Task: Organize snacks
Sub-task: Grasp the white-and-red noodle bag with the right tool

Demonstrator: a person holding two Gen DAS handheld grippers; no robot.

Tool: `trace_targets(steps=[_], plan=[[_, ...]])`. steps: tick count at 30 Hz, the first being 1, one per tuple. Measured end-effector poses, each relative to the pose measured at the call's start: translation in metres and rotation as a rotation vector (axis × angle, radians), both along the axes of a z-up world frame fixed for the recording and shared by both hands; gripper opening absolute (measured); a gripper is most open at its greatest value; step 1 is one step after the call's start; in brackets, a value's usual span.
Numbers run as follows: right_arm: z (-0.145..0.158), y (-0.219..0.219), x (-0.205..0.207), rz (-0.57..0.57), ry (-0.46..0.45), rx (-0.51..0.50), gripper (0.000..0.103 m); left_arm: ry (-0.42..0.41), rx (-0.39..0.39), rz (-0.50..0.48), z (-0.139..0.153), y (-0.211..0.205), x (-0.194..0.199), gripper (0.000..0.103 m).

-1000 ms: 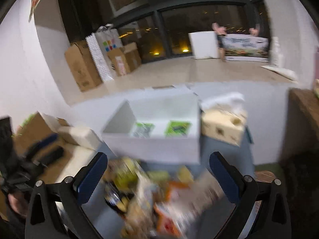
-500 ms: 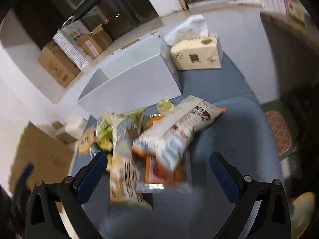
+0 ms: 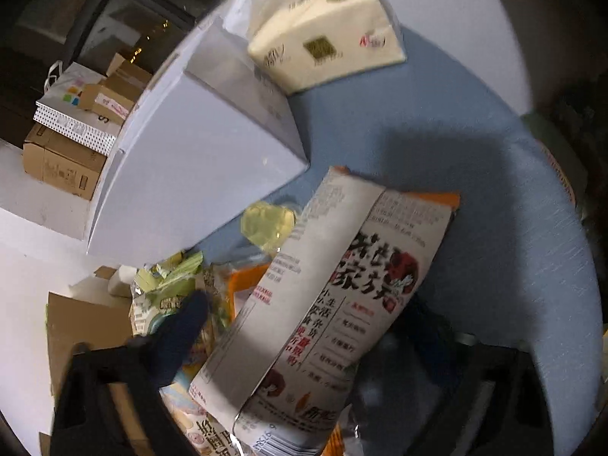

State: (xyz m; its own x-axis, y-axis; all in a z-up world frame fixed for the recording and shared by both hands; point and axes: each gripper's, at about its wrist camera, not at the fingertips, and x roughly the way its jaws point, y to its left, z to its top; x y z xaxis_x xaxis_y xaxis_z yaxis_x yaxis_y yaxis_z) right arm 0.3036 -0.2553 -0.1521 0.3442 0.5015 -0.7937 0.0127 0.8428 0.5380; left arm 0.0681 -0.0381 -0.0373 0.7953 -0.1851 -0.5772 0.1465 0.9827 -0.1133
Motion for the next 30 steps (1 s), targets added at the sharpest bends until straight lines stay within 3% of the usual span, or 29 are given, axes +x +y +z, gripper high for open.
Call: trace_targets(steps=[2, 6, 12, 21, 25, 30], plan=[[-0.001, -0.005, 0.0, 0.005, 0.004, 0.027, 0.069, 0.016, -0.005, -0.01, -0.003, -0.002, 0.005, 0.103], [0.01, -0.02, -0.005, -0.001, -0.028, 0.022, 0.043, 0.037, 0.004, -0.023, -0.008, -0.008, 0.017, 0.103], [0.027, -0.039, -0.023, 0.011, -0.091, 0.003, 0.042, 0.086, -0.004, -0.041, -0.015, -0.02, 0.036, 0.103], [0.081, -0.061, -0.076, 0.016, -0.3, -0.071, 0.042, 0.163, -0.044, -0.055, -0.025, -0.037, 0.079, 0.103], [0.097, -0.066, -0.104, 0.024, -0.382, -0.087, 0.042, 0.223, -0.054, -0.021, -0.041, -0.044, 0.108, 0.103], [0.105, -0.069, -0.133, 0.028, -0.428, -0.121, 0.042, 0.309, -0.009, -0.001, -0.069, -0.062, 0.14, 0.103]])
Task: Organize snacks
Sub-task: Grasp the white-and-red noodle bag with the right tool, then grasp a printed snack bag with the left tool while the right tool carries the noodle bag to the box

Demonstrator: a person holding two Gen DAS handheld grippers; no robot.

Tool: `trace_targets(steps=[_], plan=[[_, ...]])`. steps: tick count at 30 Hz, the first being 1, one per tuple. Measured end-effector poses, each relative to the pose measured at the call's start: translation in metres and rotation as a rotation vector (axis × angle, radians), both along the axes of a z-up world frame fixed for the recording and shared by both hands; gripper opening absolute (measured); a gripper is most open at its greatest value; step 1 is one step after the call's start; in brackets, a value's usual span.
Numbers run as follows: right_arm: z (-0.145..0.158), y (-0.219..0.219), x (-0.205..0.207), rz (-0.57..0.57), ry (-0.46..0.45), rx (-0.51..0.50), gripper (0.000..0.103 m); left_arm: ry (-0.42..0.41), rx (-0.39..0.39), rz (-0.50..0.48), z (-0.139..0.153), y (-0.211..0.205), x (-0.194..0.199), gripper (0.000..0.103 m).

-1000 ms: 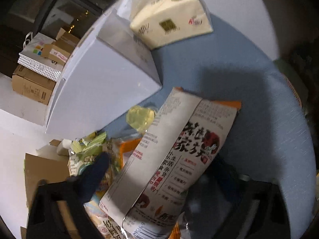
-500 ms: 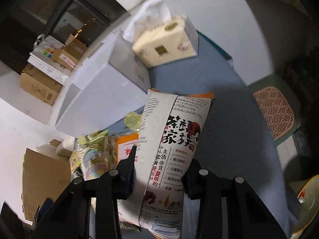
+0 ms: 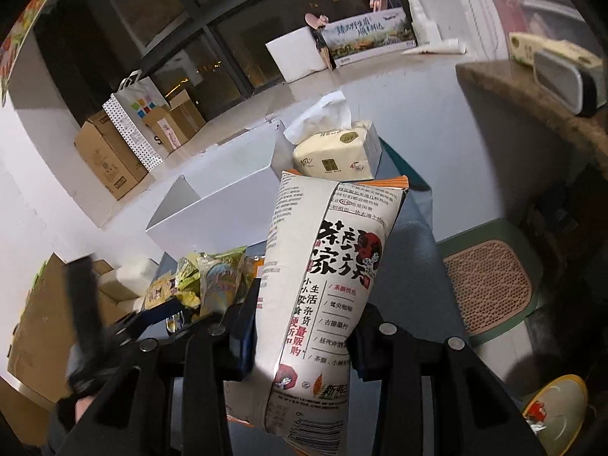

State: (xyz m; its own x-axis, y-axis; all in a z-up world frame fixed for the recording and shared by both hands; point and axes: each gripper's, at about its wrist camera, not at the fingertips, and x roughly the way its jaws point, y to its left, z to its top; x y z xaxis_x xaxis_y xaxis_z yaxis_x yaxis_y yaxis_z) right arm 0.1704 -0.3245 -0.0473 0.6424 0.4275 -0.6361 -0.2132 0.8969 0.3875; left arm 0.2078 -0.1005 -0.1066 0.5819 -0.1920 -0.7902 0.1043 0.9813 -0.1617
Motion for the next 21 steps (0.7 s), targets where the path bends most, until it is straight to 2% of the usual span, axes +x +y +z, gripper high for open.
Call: trace_targets(steps=[2, 6, 8, 11, 13, 14, 21], plan=[[0.002, 0.0, -0.006, 0.012, -0.003, -0.01, 0.042, 0.022, 0.004, 0.0, -0.008, -0.003, 0.007, 0.103], [0.002, 0.0, -0.013, 0.02, -0.012, -0.013, 0.042, 0.056, 0.06, 0.018, -0.025, -0.007, 0.018, 0.102], [0.001, 0.001, -0.014, 0.023, -0.011, -0.009, 0.042, 0.066, 0.029, 0.0, -0.028, -0.006, 0.021, 0.097], [-0.001, 0.006, -0.013, 0.048, 0.002, -0.002, 0.042, 0.06, -0.017, -0.035, -0.025, -0.006, 0.021, 0.071], [-0.002, 0.009, -0.015, 0.063, 0.002, -0.001, 0.042, 0.044, -0.018, -0.043, -0.017, -0.007, 0.018, 0.043], [-0.001, 0.01, -0.015, 0.068, 0.0, -0.001, 0.042, 0.041, -0.008, -0.046, -0.014, -0.007, 0.017, 0.037], [-0.002, 0.012, -0.016, 0.072, 0.008, 0.008, 0.042, 0.012, -0.048, -0.053, -0.009, 0.008, 0.004, 0.033]])
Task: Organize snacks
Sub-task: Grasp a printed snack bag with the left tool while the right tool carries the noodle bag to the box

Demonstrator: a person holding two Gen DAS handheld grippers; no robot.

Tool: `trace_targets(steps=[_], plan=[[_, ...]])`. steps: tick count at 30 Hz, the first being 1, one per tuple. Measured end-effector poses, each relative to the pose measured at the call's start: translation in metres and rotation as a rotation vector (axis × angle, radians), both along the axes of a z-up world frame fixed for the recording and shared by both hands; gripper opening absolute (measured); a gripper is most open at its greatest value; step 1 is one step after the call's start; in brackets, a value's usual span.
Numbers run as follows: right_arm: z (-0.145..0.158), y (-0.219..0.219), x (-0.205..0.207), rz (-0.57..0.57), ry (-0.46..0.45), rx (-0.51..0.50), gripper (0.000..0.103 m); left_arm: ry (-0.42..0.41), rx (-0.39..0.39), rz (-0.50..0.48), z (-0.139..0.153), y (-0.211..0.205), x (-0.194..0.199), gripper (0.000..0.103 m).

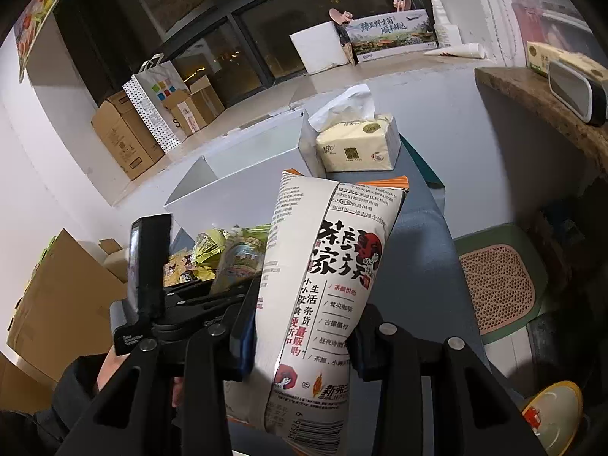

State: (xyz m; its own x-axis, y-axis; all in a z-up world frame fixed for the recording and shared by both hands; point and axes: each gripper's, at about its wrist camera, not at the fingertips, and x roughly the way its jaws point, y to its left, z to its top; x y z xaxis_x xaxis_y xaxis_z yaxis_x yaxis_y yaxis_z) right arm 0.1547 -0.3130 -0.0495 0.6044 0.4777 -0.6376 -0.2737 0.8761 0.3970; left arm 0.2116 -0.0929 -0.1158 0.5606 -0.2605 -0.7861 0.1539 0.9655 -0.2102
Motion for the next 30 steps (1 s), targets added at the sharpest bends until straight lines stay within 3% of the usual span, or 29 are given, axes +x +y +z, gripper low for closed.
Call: trace_targets(steps=[14, 18, 25, 30], plan=[[0.005, 0.025, 0.018, 0.044, 0.002, 0.033, 0.042, -0.211, -0.117, 0.079, 0.077, 0.064, -0.04, 0.032], [0.017, 0.051, 0.037, 0.099, -0.028, 0.033, 0.042, -0.242, -0.092, 0.121, 0.089, 0.083, -0.037, 0.032], [0.043, 0.116, 0.097, 0.21, -0.099, -0.037, 0.042, -0.266, -0.104, 0.2, 0.112, 0.123, 0.0, 0.032], [0.058, 0.163, 0.16, 0.244, -0.101, -0.065, 0.042, -0.278, -0.068, 0.248, 0.13, 0.152, 0.057, 0.032]])
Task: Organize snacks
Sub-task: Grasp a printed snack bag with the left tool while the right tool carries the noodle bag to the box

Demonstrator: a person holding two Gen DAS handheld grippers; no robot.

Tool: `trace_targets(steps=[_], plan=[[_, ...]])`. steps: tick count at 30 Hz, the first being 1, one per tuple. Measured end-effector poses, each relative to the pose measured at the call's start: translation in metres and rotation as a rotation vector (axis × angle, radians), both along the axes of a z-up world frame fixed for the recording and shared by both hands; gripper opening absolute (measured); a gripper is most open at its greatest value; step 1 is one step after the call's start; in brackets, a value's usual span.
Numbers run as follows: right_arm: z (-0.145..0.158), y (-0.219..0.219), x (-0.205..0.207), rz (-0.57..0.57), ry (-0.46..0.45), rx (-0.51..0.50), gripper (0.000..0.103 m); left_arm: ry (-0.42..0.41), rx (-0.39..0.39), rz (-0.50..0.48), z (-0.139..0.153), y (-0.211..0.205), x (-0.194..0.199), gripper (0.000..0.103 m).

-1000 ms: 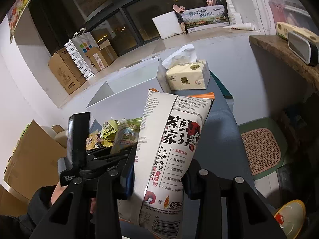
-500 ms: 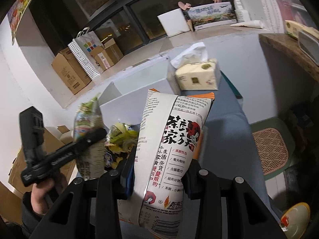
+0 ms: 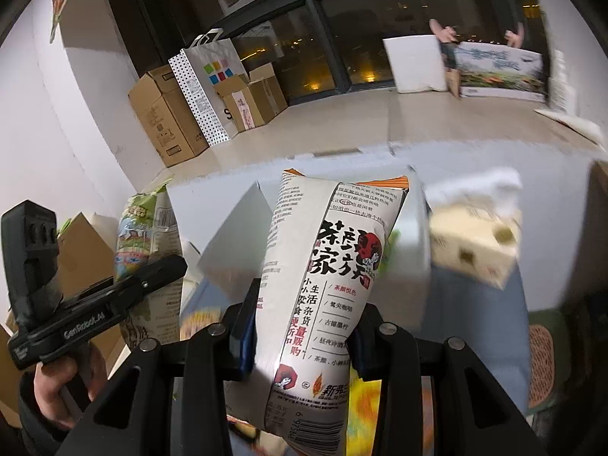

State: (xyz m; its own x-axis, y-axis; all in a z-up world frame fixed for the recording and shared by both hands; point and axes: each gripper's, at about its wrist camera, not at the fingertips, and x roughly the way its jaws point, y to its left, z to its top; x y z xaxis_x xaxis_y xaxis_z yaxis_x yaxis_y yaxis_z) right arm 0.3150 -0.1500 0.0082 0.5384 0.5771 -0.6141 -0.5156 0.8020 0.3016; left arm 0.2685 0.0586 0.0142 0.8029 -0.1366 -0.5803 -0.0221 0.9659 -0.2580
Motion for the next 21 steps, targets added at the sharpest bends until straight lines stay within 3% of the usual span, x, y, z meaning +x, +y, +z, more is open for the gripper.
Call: trace_targets(steps=[6, 11, 13, 14, 15, 16, 17, 21], plan=[[0.0, 0.039, 0.075, -0.018, 0.018, -0.096, 0.042, 0.029, 0.031, 0.012, 0.008, 0.014, 0.075, 0.032], [-0.008, 0.05, 0.112, -0.026, 0.029, -0.137, 0.043, 0.051, 0.054, 0.007, 0.008, 0.014, 0.122, 0.033], [-0.016, 0.049, 0.125, -0.044, 0.06, -0.146, 0.045, 0.076, 0.066, 0.02, 0.002, 0.015, 0.139, 0.037], [-0.021, 0.048, 0.131, -0.046, 0.084, -0.142, 0.055, 0.089, 0.083, 0.034, -0.002, 0.016, 0.145, 0.044], [-0.025, 0.047, 0.136, -0.048, 0.102, -0.138, 0.081, 0.109, 0.11, 0.055, -0.008, 0.017, 0.15, 0.067], [-0.027, 0.044, 0.138, -0.057, 0.104, -0.131, 0.093, 0.12, 0.117, 0.065, -0.012, 0.018, 0.151, 0.093], [-0.028, 0.04, 0.137, -0.072, 0.088, -0.116, 0.102, 0.123, 0.115, 0.073, -0.016, 0.02, 0.149, 0.102], [-0.025, 0.025, 0.124, -0.068, 0.038, -0.084, 0.102, 0.14, 0.131, 0.07, -0.023, 0.025, 0.136, 0.103]])
